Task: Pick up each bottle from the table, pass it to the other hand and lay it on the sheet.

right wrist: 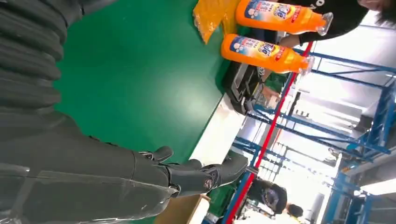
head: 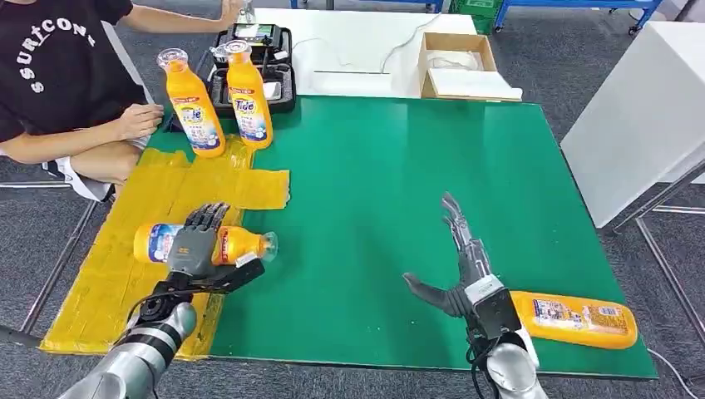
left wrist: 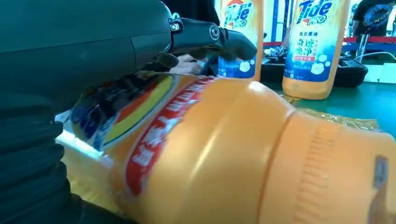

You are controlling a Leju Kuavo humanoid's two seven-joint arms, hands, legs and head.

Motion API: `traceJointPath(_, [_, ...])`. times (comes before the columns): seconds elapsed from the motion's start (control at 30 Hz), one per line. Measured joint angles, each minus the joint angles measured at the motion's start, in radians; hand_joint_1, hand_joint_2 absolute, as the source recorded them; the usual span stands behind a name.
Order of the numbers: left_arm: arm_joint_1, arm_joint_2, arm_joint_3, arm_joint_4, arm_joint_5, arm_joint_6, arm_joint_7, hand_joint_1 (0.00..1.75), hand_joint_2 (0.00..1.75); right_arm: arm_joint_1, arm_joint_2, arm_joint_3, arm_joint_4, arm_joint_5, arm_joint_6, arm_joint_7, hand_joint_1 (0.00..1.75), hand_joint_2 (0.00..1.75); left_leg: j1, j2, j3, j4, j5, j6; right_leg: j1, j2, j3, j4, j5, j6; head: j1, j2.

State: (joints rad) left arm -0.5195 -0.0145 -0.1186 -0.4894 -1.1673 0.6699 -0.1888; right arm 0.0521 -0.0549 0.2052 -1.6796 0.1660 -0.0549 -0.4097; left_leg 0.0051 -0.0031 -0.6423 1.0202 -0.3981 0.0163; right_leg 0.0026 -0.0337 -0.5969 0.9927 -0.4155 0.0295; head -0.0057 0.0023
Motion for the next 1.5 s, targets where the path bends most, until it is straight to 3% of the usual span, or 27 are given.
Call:
traceJointPath(0.47, [0.094, -0.073, 0.010, -0.104, 0.064, 0.031, -0.115, 0.00, 1.75, 0.012, -0.016, 0.008, 0.000, 0.077, -0.013, 0.033, 0.00, 1.75, 0.000, 0.000, -0.003, 0.000, 0.000, 0.000, 0.000, 0.000, -0.002, 0.000, 0.000, 0.000, 0.000, 0.000])
traceJointPath(0.67, [0.259, -0.142, 0.075, -0.377, -0.035, 0.032, -0.229, 0.00, 1.75, 0.047, -0.035, 0.012, -0.006, 0.255, -0.117, 0.056, 0.00, 1.75, 0.000, 0.000, -0.004, 0.000, -0.002, 0.000, 0.000, 0.001, -0.004, 0.000, 0.000, 0.001, 0.000, 0.000])
traceJointPath(0.8, [0.342, -0.174, 0.084, -0.474, 0.020, 0.032, -0.238, 0.00, 1.75, 0.076, -0.061, 0.013, -0.023, 0.357, -0.153, 0.093, 0.00, 1.75, -0.001, 0.000, -0.005, 0.000, -0.003, 0.001, -0.001, 0.001, -0.006, 0.000, -0.001, 0.001, 0.000, 0.000])
traceJointPath(0.97, [0.423, -0.193, 0.083, -0.561, 0.209, 0.032, -0.302, 0.00, 1.75, 0.140, -0.153, 0.009, -0.070, 0.573, -0.182, 0.190, 0.00, 1.75, -0.001, 0.000, -0.006, 0.000, -0.003, 0.001, -0.001, 0.000, -0.006, 0.000, -0.001, 0.001, -0.001, 0.000])
traceJointPath(1.2, [0.470, -0.202, 0.074, -0.646, 0.273, 0.032, -0.322, 0.00, 1.75, 0.205, -0.248, -0.018, -0.131, 0.615, -0.185, 0.228, 0.00, 1.75, -0.001, 0.000, -0.006, 0.000, -0.003, 0.002, -0.001, 0.001, -0.007, 0.000, -0.001, 0.001, -0.001, 0.000])
traceJointPath(1.33, [0.492, -0.212, 0.070, -0.691, 0.367, 0.032, -0.366, 0.00, 1.75, 0.246, -0.301, -0.048, -0.166, 0.684, -0.183, 0.304, 0.00, 1.75, -0.001, 0.000, -0.006, 0.000, -0.003, 0.002, -0.001, 0.000, -0.007, 0.000, -0.001, 0.001, -0.001, 0.000])
traceJointPath(1.5, [0.521, -0.208, 0.021, -0.756, 0.502, 0.020, -0.345, 0.00, 1.75, 0.350, -0.402, -0.182, -0.227, 0.680, -0.063, 0.372, 0.00, 1.75, -0.002, 0.000, -0.007, 0.000, -0.004, 0.004, -0.002, 0.000, -0.007, -0.001, -0.001, 0.001, -0.001, 0.000])
